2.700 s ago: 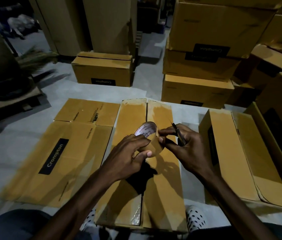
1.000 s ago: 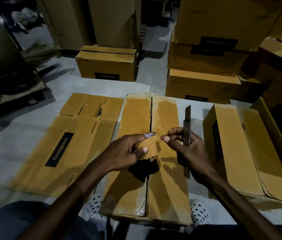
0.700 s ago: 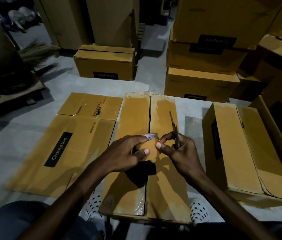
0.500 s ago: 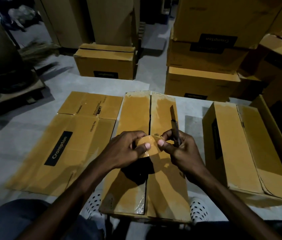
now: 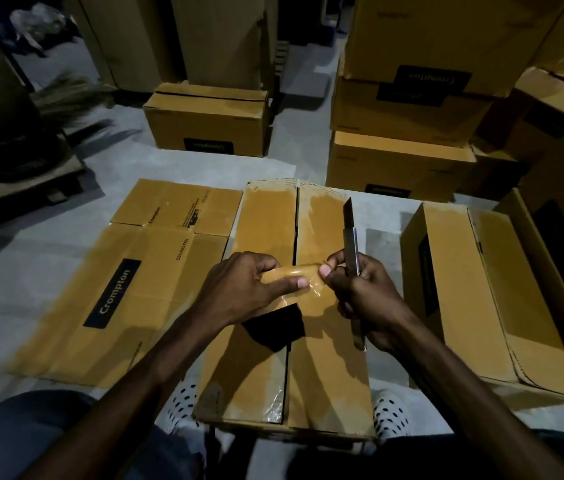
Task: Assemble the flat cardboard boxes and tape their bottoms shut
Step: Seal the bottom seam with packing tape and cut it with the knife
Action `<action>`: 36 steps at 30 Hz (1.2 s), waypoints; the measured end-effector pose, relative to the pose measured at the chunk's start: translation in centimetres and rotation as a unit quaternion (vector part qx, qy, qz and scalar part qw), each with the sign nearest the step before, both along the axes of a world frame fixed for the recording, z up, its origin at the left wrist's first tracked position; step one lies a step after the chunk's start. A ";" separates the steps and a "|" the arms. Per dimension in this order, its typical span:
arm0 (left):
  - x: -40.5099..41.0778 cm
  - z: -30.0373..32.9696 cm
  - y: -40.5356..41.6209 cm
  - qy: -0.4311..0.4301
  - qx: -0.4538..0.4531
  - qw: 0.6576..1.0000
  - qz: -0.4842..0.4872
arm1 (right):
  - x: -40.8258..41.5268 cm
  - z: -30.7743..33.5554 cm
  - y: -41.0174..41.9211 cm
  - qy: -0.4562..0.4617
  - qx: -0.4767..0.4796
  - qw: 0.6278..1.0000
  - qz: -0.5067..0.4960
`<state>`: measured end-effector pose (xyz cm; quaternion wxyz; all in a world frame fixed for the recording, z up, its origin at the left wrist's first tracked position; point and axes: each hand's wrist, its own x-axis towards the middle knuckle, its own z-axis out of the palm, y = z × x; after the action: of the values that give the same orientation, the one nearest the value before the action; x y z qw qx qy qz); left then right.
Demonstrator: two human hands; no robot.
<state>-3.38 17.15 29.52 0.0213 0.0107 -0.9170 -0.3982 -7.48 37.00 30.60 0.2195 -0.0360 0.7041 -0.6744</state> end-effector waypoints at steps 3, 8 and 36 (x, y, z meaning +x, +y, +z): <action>-0.4 0.0 -0.4 -0.015 0.108 0.994 -0.031 | -1.4 0.5 0.1 -0.057 -0.045 0.997 -0.018; -0.2 -0.4 0.1 -0.051 0.254 0.962 -0.084 | -3.9 1.9 0.1 0.001 0.024 0.999 -0.044; -20.5 -6.1 0.1 -0.065 0.406 0.899 0.152 | -34.7 -5.6 -11.3 0.115 0.177 0.977 -0.017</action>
<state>-23.87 17.29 23.46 0.0153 0.1836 -0.6622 -0.7263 -42.21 25.72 24.95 0.1281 -0.0619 0.8335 -0.5339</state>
